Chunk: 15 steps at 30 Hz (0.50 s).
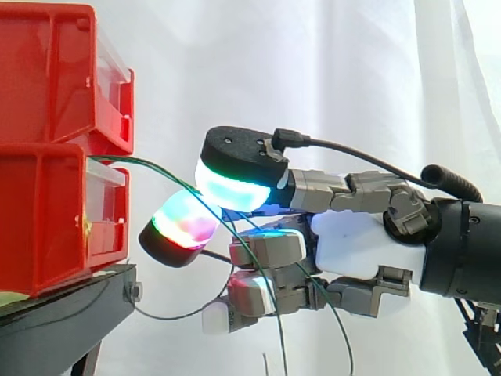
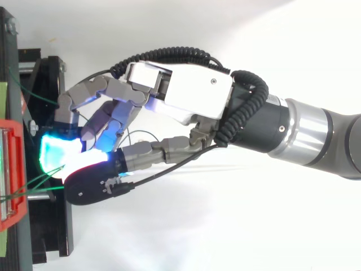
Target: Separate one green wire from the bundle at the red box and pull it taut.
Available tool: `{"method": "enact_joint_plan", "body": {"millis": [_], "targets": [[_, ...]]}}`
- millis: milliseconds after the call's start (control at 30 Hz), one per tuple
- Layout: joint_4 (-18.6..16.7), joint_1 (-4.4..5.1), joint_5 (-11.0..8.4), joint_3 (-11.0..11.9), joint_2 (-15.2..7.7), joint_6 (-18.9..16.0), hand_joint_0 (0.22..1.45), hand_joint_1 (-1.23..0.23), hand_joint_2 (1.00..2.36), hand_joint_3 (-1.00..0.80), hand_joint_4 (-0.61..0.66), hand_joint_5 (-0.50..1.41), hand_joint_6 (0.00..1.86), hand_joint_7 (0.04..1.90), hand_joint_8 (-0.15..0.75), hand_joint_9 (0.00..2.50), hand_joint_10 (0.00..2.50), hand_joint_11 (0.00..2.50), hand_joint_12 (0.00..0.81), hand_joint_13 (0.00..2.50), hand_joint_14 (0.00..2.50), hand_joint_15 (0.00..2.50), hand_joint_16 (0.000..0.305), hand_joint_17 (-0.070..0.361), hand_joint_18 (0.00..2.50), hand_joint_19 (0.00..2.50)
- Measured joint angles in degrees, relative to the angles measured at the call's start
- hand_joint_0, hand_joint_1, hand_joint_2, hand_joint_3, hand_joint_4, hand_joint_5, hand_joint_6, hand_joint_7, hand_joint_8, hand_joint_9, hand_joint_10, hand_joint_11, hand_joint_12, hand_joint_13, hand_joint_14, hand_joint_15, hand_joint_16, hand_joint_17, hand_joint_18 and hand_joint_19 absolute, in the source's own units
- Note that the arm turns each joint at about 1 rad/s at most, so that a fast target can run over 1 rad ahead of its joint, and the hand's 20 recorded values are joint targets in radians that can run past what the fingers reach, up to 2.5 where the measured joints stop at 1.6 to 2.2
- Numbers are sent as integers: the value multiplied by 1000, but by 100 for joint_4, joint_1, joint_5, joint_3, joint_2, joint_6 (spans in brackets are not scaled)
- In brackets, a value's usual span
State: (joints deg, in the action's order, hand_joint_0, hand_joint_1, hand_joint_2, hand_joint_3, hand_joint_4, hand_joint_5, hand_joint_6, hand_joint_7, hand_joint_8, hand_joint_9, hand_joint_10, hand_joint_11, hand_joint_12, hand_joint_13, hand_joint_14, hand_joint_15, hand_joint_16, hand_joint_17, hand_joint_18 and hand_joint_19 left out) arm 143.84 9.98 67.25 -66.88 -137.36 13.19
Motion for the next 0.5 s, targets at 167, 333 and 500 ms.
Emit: {"method": "enact_joint_plan", "body": {"millis": [167, 333, 500], "targets": [[22, 11, 2, 47, 2, -5, 641, -716, 1028, -141, 86, -215, 879, 859, 256, 1291, 76, 1679, 345, 1256, 28, 1029, 54, 121, 795, 468], [318, 27, 26, 193, 43, -113, 643, -728, 1030, -116, 94, -219, 912, 798, 263, 1248, 183, 1659, 349, 1236, 29, 1042, 54, 121, 799, 473], [1001, 42, 111, 263, 233, -384, 642, -732, 1030, -112, 108, -219, 922, 782, 261, 1202, 442, 1614, 348, 1235, 29, 1047, 54, 121, 800, 474]]}}
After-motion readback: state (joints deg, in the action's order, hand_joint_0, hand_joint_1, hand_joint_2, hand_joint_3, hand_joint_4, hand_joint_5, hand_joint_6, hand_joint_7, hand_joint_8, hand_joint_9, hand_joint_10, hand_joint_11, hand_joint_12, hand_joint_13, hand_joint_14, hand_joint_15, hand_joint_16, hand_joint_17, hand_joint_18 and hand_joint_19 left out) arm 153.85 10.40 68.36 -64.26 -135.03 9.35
